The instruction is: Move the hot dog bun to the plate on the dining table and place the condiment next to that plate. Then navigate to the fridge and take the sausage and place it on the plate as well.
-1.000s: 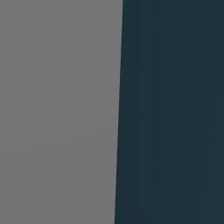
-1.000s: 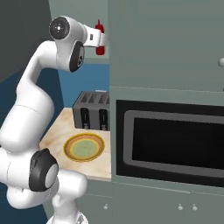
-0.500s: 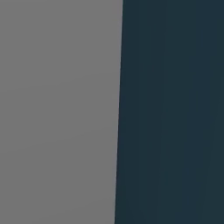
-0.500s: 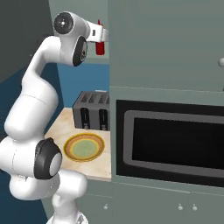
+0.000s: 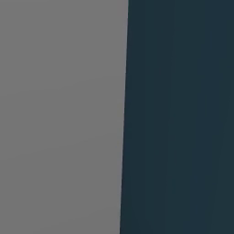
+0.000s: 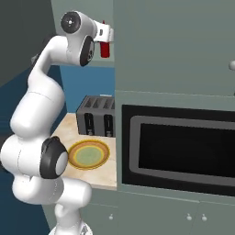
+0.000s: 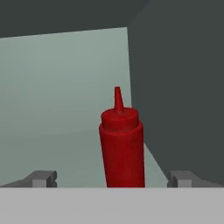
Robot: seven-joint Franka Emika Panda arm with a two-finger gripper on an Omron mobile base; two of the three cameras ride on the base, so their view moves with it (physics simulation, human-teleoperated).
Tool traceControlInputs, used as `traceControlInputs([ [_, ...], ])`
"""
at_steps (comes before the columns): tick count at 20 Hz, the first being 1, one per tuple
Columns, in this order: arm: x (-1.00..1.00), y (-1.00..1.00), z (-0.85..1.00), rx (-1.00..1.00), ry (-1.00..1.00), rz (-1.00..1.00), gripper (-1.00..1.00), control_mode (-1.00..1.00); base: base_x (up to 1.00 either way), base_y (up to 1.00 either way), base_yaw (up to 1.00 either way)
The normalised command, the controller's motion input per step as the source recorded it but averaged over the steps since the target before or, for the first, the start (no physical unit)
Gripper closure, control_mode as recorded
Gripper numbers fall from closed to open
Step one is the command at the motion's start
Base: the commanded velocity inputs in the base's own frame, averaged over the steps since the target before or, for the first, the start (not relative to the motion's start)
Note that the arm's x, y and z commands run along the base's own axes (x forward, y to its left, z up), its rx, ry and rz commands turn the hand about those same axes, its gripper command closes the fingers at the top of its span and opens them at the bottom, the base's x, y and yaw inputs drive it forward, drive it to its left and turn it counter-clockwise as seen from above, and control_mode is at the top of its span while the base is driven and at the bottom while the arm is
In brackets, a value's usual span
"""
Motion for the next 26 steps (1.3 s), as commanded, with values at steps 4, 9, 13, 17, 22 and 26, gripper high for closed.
traceControlInputs([
  [4, 0.22, -0.09, -0.08, 0.0, 0.0, 0.0, -1.0, -1.0, 0.0, 0.0, 0.0],
  [9, 0.19, -0.07, -0.12, 0.0, 0.0, 0.0, -1.0, -1.0, 0.0, 0.0, 0.0],
  [13, 0.2, 0.0, -0.07, 0.0, 0.0, 0.0, -1.0, -1.0, 0.0, 0.0, 0.0],
  [17, 0.21, 0.0, -0.05, 0.0, 0.0, 0.0, -1.0, -1.0, 0.0, 0.0, 0.0],
  [22, 0.28, 0.0, -0.08, 0.0, 0.0, 0.0, -1.0, -1.0, 0.0, 0.0, 0.0],
  [26, 0.28, -0.02, -0.07, 0.0, 0.0, 0.0, -1.0, -1.0, 0.0, 0.0, 0.0],
])
